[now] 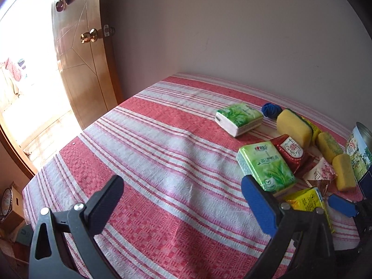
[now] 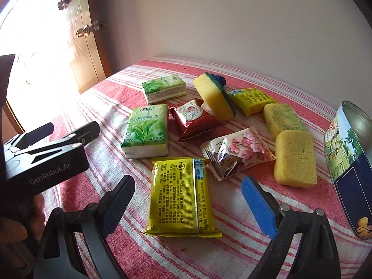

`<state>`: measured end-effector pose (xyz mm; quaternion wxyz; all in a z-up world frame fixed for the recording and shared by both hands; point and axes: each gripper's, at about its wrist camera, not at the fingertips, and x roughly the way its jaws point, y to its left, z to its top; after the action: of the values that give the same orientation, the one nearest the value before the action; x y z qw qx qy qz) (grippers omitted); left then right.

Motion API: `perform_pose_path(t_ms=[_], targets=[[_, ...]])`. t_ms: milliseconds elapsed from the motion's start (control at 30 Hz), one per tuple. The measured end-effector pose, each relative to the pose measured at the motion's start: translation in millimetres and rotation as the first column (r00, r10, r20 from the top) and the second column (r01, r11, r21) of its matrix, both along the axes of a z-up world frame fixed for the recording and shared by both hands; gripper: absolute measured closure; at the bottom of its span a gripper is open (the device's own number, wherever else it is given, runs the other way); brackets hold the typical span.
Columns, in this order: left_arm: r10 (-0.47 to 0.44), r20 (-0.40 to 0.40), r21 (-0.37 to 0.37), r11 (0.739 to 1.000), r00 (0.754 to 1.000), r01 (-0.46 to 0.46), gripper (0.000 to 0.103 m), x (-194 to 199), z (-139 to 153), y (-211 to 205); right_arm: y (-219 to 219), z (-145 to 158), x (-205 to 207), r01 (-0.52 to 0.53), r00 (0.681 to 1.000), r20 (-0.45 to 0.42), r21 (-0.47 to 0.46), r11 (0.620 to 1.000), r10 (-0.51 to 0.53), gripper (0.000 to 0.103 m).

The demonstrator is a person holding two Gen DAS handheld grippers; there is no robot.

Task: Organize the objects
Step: 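Grasp the green tea tissue pack with the left tool while the right grasps the yellow packet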

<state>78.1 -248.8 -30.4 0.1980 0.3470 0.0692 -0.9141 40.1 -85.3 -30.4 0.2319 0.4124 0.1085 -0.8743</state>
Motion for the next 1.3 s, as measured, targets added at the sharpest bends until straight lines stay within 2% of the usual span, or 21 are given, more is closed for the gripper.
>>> perform_pose_path(t_ms=[67, 100, 167, 300, 433, 533, 633, 733, 833, 933, 1000, 1067, 1133, 1300], targets=[[0.004, 0.007, -0.002, 1.0, 1.0, -0.004, 0.001, -3, -1, 1, -2, -2, -1, -0.003, 1.0, 0.002, 0.006, 1.0, 0.003, 0.026], [0.001, 0.009, -0.001, 1.0, 1.0, -0.001, 0.001, -5, -1, 3, -1, -2, -1, -0.001, 1.0, -0.001, 0.005, 1.0, 0.001, 0.039], [-0.014, 0.012, 0.007, 1.0, 1.0, 0.014, 0.001, -8, 0, 7, 2, -1, 1, -0.003, 1.0, -0.004, 0.001, 1.0, 0.003, 0.048], [-0.056, 0.023, 0.057, 0.997, 0.998, 0.054, 0.001, -22, -1, 19, 23, 6, -2, 0.002, 1.0, 0.005, -0.101, 0.995, -0.001, 0.049], [-0.09, 0.034, 0.081, 0.993, 0.995, 0.087, 0.001, -38, -2, 34, 55, 29, 0, 0.041, 0.995, -0.083, -0.187, 0.982, -0.057, 0.049], [-0.099, 0.052, 0.097, 0.991, 0.994, 0.093, 0.001, -52, -4, 44, 78, 48, 2, 0.076, 0.978, -0.168, -0.249, 0.966, -0.12, 0.049], [-0.1, 0.081, 0.114, 0.989, 0.992, 0.09, 0.001, -67, -10, 51, 94, 60, 1, 0.084, 0.965, -0.213, -0.299, 0.951, -0.152, 0.049], [-0.076, 0.12, 0.092, 0.994, 0.99, 0.065, 0.001, -79, -19, 54, 101, 67, 3, 0.096, 0.953, -0.244, -0.327, 0.94, -0.182, 0.049], [-0.082, 0.153, 0.141, 0.988, 0.985, 0.06, 0.007, -85, -26, 50, 107, 73, 5, 0.101, 0.946, -0.249, -0.381, 0.919, -0.207, 0.049], [-0.074, 0.144, 0.156, 0.986, 0.987, 0.052, 0.013, -84, -26, 48, 112, 77, 8, 0.124, 0.931, -0.274, -0.382, 0.916, -0.24, 0.049], [-0.088, 0.131, 0.16, 0.985, 0.988, 0.066, 0.022, -85, -25, 50, 115, 78, 8, 0.14, 0.927, -0.273, -0.381, 0.914, -0.257, 0.049], [-0.11, 0.114, 0.166, 0.982, 0.987, 0.09, 0.04, -83, -24, 51, 118, 77, 6, 0.155, 0.928, -0.258, -0.387, 0.909, -0.268, 0.049], [-0.131, 0.1, 0.176, 0.978, 0.986, 0.113, 0.05, -81, -23, 50, 119, 76, 4, 0.17, 0.928, -0.246, -0.391, 0.905, -0.281, 0.049], [-0.118, 0.052, 0.21, 0.972, 0.992, 0.105, 0.05, -72, -19, 44, 124, 76, 5, 0.194, 0.916, -0.255, -0.394, 0.898, -0.309, 0.049]])
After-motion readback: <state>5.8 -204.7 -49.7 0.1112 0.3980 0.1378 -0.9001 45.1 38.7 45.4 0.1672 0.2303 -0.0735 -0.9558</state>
